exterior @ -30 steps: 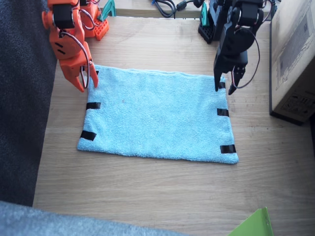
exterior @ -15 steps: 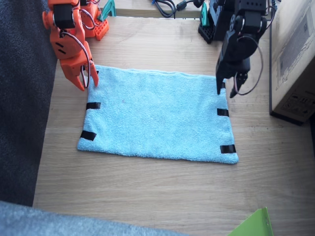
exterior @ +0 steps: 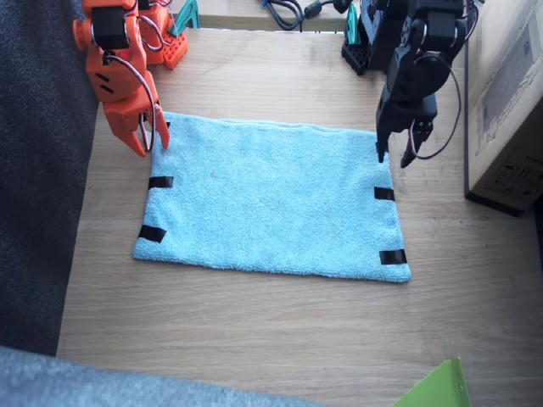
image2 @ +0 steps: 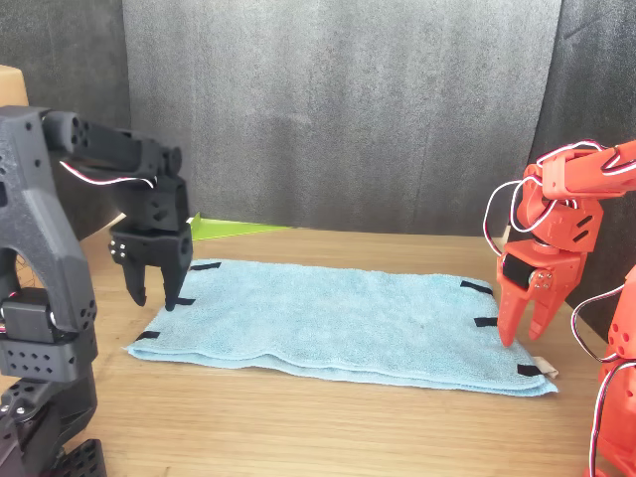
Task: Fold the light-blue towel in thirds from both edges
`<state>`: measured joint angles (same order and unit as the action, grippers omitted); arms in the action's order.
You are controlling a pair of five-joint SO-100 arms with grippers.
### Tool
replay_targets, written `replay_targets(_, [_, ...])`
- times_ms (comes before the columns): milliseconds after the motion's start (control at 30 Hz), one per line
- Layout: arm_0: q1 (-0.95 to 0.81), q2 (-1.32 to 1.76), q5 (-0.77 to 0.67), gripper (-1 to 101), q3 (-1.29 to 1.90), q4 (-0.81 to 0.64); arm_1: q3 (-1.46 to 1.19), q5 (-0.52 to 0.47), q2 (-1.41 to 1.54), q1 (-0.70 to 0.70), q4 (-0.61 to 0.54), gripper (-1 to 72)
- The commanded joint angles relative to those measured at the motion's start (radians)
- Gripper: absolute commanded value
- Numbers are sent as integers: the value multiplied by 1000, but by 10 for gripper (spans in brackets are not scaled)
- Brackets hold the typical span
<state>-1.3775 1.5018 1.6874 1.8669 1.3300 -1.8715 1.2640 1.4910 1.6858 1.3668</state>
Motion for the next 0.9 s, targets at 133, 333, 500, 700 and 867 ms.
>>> replay_targets(133, [-23,-58,3,230,-52,6,-5,2,37,17,21,218])
replay_targets(333, [-17,-112,6,229,-91,25,-6,-2,26,5,17,218])
replay_targets(500, [-18,-149,8,228,-129,40,-12,-6,12,0,5,216])
replay_targets(700, [-12,-198,12,227,-173,75,-12,-5,-2,5,2,216])
replay_targets(867, [-14,-207,12,226,-183,81,-12,-8,-35,12,-3,213])
